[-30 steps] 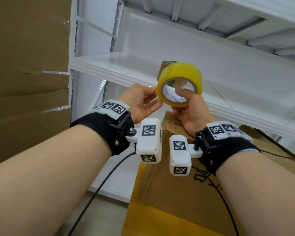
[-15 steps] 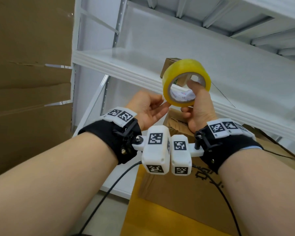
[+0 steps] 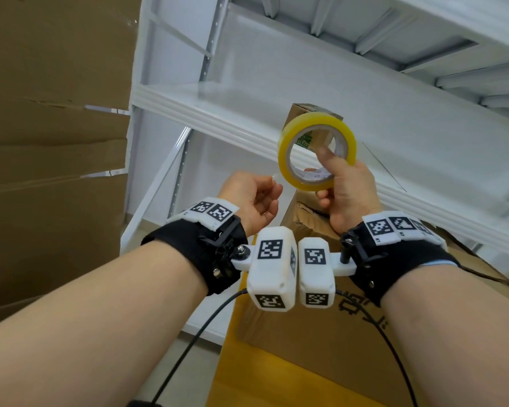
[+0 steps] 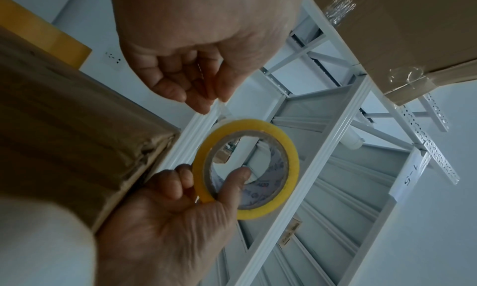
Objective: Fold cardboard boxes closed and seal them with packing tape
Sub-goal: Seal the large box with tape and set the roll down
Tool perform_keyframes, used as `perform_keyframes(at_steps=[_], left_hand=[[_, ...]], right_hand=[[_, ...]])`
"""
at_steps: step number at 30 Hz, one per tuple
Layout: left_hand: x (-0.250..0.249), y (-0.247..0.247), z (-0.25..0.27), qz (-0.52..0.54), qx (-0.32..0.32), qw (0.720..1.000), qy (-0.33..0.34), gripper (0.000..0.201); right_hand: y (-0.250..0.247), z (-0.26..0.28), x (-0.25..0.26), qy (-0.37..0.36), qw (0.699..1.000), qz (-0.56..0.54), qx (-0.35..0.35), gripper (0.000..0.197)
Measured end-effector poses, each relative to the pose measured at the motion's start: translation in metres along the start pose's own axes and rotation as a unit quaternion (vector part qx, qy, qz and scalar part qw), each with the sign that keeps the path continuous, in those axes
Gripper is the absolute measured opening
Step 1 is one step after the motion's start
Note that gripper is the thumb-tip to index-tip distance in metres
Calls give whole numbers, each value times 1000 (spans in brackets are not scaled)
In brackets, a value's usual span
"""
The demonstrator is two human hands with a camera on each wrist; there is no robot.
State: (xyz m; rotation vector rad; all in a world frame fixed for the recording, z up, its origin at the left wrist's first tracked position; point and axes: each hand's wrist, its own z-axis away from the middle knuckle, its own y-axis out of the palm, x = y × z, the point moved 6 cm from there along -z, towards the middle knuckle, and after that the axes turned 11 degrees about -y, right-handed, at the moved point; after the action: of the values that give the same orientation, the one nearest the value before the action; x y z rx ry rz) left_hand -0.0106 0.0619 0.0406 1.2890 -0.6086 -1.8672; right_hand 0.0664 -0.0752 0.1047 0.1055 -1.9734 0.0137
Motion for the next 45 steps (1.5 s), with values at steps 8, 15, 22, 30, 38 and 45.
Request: perform_keyframes(at_steps=[8,15,22,30,38,45], left_hand=[[3,-9,-7,11,46,998,-34,12],[-10,3,-4,-70,46,996,-9,6],[-4,-3,-12,-89,35,995,-30,5],[-4,-9,-24,-146,46,988,1,19],[4,11,-13,-338,188,921,39,98],[17,13,-10,-388,221,893,61,103]], right_hand=[[7,6,-7,69,994,-64,59,31],[5,6,2,2,1000,25,5,38],[9,10,8,-21,998,48,16,31],[7,9,-1,32,998,49,12,56],[-3,11,-3,88,995,2,-44,51],[-5,13,2,78,996,27,-25,58]])
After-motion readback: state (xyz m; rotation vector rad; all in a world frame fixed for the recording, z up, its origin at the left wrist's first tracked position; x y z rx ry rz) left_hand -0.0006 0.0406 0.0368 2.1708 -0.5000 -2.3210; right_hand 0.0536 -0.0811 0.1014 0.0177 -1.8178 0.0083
